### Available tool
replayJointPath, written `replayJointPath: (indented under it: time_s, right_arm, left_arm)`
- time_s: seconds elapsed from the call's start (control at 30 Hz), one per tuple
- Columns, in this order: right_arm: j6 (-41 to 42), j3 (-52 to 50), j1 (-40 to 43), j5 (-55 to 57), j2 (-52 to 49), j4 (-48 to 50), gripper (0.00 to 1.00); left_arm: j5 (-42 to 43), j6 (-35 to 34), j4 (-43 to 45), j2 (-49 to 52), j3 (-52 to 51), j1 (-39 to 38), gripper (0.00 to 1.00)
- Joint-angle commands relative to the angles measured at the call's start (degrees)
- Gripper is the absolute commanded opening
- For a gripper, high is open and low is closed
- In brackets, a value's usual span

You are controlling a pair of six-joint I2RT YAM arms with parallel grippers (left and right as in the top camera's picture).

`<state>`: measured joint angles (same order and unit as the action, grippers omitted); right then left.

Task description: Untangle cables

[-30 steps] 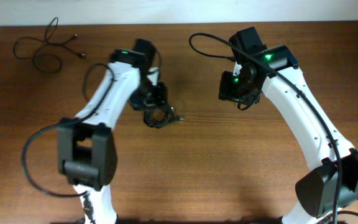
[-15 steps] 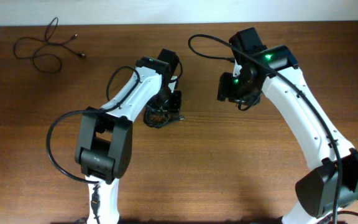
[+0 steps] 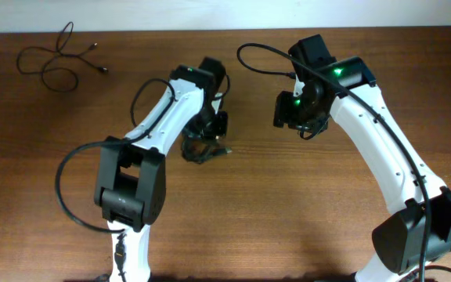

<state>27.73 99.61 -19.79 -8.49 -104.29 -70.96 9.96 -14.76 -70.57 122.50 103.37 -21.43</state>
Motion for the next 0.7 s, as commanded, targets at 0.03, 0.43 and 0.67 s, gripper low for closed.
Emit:
replayJointPath:
  time_s: [0.03, 0.43, 0.67]
  right_arm:
    - [-0.48, 1.16, -0.07, -4.13, 0.33, 0.55, 0.61]
    - [-4.13, 1.18, -0.04, -23.32, 0.04, 9.03, 0.68]
    - [-4.37, 1.18, 0.04, -26.51, 0.04, 10.36, 0.68]
  left_arm:
    - [16.9, 5.95, -3.21, -3.13, 12.46, 0.2, 0.0]
    - [34.34, 5.25, -3.65, -7.02, 18.56, 0.22, 0.0]
    - [37.22, 5.46, -3.19, -7.02, 18.56, 0.35, 0.0]
